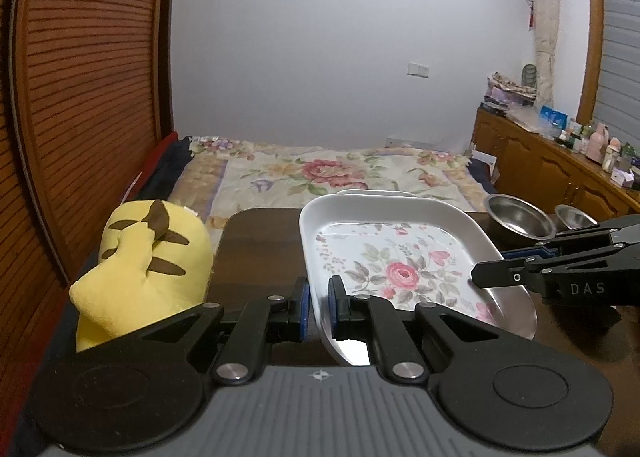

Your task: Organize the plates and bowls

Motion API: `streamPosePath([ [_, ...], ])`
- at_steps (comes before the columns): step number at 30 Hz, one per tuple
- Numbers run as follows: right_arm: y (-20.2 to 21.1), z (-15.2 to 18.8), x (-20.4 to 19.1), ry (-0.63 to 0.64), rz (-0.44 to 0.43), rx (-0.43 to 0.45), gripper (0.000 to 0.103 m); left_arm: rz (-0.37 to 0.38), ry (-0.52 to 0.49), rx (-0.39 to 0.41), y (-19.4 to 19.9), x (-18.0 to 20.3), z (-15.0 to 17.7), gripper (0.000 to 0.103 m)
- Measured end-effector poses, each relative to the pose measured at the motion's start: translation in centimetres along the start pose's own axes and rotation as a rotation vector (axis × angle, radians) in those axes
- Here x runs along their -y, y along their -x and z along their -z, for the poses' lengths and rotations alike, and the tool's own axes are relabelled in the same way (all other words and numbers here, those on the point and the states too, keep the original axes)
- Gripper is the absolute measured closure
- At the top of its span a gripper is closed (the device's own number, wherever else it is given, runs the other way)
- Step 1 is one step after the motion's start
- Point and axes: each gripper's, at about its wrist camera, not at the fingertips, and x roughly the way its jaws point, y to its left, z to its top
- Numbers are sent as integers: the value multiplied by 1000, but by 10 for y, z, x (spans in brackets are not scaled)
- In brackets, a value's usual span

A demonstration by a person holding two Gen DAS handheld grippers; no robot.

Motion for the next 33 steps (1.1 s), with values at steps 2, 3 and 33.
streamPosePath([
  [2,7,3,3,-5,2,9,84,3,-6,3,4,7,2,93],
  [3,11,5,4,-8,3,13,84,5,-8,4,6,11,3,93],
  [33,82,55,30,-53,14,74,84,43,-69,9,55,83,33,93],
])
